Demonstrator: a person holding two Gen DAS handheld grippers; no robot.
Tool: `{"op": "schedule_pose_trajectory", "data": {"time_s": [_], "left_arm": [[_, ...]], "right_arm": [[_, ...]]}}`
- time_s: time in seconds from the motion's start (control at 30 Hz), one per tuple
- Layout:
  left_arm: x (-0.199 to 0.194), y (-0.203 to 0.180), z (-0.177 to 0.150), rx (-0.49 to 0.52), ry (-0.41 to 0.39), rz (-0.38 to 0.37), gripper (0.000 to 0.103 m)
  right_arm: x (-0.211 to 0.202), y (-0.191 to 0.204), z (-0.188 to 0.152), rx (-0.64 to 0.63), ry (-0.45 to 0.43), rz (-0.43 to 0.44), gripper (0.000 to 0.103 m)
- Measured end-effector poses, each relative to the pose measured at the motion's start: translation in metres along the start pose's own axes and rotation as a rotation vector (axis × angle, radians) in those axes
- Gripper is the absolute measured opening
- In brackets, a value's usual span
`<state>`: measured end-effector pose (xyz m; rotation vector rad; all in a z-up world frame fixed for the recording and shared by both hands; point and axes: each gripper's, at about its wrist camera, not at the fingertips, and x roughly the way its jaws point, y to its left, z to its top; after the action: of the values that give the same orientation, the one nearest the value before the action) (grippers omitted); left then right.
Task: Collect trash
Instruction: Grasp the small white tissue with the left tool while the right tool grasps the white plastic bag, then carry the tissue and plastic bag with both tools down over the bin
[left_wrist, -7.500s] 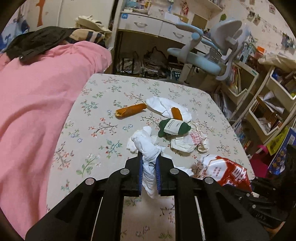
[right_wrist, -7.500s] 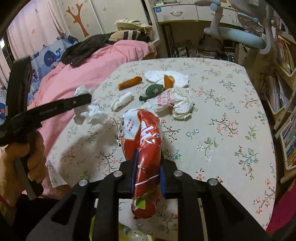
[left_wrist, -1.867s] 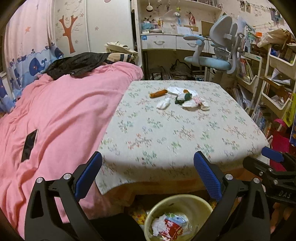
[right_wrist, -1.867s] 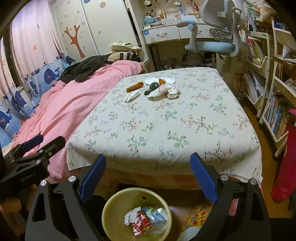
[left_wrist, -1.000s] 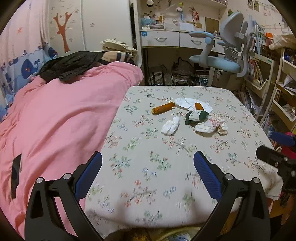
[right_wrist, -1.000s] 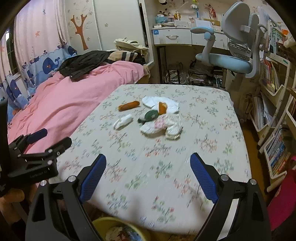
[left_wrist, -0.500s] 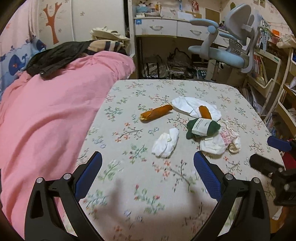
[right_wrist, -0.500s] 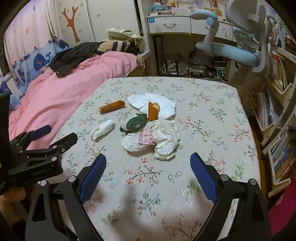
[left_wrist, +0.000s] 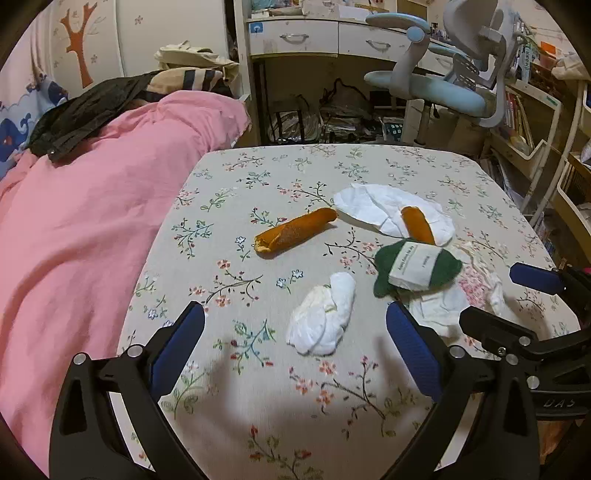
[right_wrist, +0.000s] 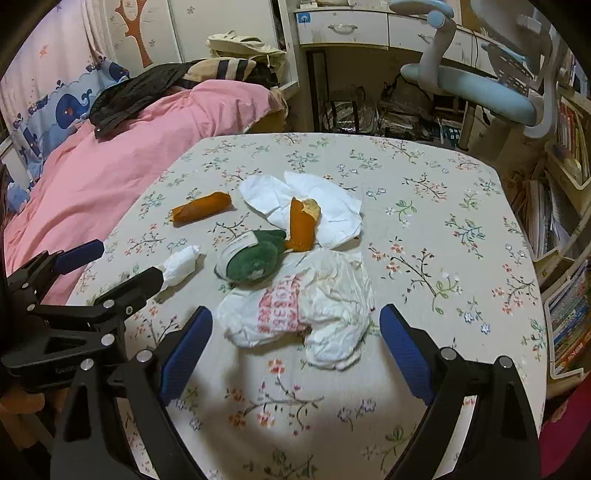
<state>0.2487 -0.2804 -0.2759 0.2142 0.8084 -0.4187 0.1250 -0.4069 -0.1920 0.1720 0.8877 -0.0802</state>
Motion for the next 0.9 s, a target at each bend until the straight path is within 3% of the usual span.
{"op": "schedule_pose_trajectory", "data": {"time_s": [0.13, 0.43, 0.47, 0.5, 0.53, 0.6, 0.7, 0.9], "left_arm": [[0.011, 0.002, 0.003, -0.006, 0.022, -0.018, 0.093], [0.032, -0.003, 0.007, 0.040, 0.075, -0.043, 0.078], [0.034, -0.004, 0.007, 0.042, 0.080, -0.047, 0.074], [0.038, -0.004, 0.006, 0.046, 0.095, -0.059, 0.061], [0.041, -0.005, 0.005, 0.047, 0.110, -0.071, 0.054], [0.039, -0.006, 0.005, 0.051, 0.099, -0.078, 0.027], [0.035, -0.001, 0.006, 0.004, 0.115, -0.136, 0.023], [0.017, 0.013, 0.006, -0.071, 0.093, -0.172, 0.022]], "right_arm": [[0.010, -0.003, 0.005, 0.008, 0.024, -0.002, 0.088], [0.029, -0.012, 0.007, 0.044, 0.079, 0.022, 0.072], [0.029, -0.011, 0.008, 0.035, 0.083, 0.016, 0.064], [0.029, -0.009, 0.009, 0.028, 0.087, 0.014, 0.058], [0.029, -0.009, 0.009, 0.026, 0.090, 0.016, 0.042], [0.027, -0.008, 0.009, 0.033, 0.101, 0.036, 0.036], [0.022, -0.008, 0.007, 0.031, 0.099, 0.040, 0.034], [0.004, -0.015, 0.003, 0.072, 0.072, 0.041, 0.034]]}}
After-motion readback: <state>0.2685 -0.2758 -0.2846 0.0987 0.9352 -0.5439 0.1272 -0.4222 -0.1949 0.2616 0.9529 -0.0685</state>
